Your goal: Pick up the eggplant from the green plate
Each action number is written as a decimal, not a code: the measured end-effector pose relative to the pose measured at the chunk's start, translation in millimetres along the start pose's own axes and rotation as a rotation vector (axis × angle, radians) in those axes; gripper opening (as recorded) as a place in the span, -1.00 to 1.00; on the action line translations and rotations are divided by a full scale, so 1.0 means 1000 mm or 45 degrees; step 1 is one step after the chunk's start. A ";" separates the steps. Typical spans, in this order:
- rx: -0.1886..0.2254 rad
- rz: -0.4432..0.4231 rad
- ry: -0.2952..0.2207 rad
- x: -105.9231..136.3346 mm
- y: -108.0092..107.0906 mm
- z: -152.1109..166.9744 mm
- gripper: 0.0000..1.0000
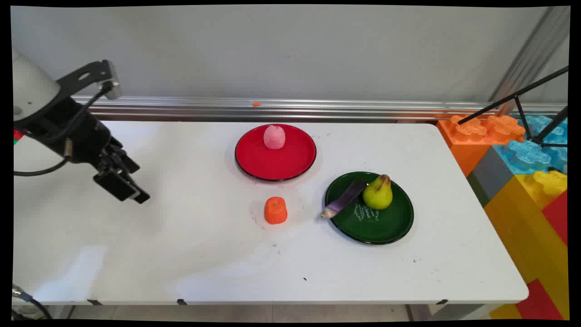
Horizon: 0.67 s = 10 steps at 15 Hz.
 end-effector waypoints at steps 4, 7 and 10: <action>0.019 0.047 0.038 0.025 0.004 0.005 1.00; 0.039 0.115 0.077 0.069 0.009 0.014 1.00; 0.024 0.187 0.091 0.121 0.017 0.031 1.00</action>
